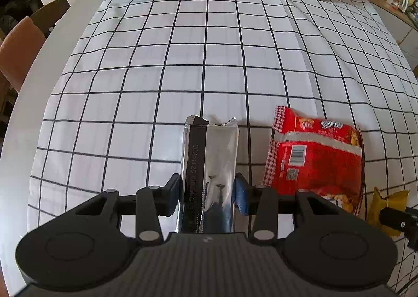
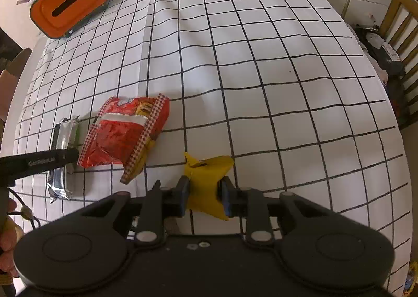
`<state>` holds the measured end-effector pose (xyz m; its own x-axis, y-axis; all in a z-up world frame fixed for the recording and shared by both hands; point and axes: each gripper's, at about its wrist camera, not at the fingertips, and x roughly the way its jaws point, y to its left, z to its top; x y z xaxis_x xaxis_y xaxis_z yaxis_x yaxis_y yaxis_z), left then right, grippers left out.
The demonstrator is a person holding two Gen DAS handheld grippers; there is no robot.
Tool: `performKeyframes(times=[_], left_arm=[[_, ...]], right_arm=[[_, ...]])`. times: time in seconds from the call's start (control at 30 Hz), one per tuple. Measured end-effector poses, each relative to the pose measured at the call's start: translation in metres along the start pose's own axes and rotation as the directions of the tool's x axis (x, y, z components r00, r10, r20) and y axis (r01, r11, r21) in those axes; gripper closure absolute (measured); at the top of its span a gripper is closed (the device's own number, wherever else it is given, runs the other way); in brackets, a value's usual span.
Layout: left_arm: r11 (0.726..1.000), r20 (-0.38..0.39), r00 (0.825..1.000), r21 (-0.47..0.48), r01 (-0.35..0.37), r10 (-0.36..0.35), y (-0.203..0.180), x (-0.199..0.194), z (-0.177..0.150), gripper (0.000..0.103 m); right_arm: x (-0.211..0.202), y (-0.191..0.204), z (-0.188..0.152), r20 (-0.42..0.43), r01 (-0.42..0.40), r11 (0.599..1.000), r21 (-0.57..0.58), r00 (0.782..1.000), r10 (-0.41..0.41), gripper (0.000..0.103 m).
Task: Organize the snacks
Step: 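Grasp the silver bar with left gripper while right gripper grasps the yellow packet, then lift the silver bar and yellow packet and carry them toward the box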
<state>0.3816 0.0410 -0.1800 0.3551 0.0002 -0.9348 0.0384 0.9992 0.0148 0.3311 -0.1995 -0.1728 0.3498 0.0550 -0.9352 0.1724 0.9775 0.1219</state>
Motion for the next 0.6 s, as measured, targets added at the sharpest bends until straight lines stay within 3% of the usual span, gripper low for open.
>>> performKeyframes(times=[0.23, 0.4, 0.6], left_arm=[[1.0, -0.001, 1.0, 0.003, 0.002, -0.002, 0.003, -0.004, -0.008, 0.061], [1.0, -0.005, 1.0, 0.002, 0.006, -0.006, 0.006, -0.005, -0.012, 0.061], [1.0, -0.009, 1.0, 0.005, 0.004, -0.004, 0.009, -0.002, -0.013, 0.061]], right_arm=[[0.002, 0.0, 0.0, -0.008, -0.005, 1.0, 0.009, 1.0, 0.005, 0.078], [0.01, 0.002, 0.002, -0.02, -0.006, 0.999, 0.031, 1.0, 0.007, 0.067], [0.02, 0.012, 0.005, -0.016, 0.035, 0.999, 0.001, 0.999, -0.035, 0.063]])
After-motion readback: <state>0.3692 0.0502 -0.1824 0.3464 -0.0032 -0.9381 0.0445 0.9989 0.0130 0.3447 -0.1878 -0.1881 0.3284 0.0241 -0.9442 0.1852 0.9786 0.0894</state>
